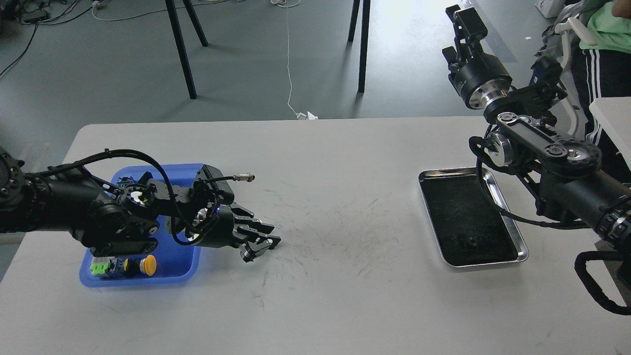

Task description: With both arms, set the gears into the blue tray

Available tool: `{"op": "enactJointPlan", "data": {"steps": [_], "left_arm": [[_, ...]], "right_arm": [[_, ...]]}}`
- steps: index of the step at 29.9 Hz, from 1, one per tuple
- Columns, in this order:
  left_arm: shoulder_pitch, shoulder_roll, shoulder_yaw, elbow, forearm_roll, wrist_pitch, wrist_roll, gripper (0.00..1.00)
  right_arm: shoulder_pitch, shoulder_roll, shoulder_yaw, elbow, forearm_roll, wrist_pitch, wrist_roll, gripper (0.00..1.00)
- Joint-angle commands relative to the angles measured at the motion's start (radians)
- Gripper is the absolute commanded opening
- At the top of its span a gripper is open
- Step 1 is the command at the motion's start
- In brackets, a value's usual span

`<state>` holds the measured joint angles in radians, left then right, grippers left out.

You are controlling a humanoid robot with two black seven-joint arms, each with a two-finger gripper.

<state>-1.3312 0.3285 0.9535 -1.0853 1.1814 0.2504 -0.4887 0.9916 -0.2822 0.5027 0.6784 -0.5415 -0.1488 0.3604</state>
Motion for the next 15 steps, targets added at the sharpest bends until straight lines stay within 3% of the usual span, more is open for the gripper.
{"op": "enactJointPlan", "data": {"steps": [1, 15], "left_arm": [[0.003, 0.003, 0.002, -0.002, 0.001, 0.001, 0.0, 0.34], [0.056, -0.005, -0.009, 0.048, 0.0, 0.015, 0.0, 0.34]], "right_arm": [[0.001, 0.0, 0.0, 0.001, 0.0, 0.0, 0.0, 0.96], [0.002, 0.0, -0.001, 0.003, 0.0, 0.0, 0.0, 0.96]]}}
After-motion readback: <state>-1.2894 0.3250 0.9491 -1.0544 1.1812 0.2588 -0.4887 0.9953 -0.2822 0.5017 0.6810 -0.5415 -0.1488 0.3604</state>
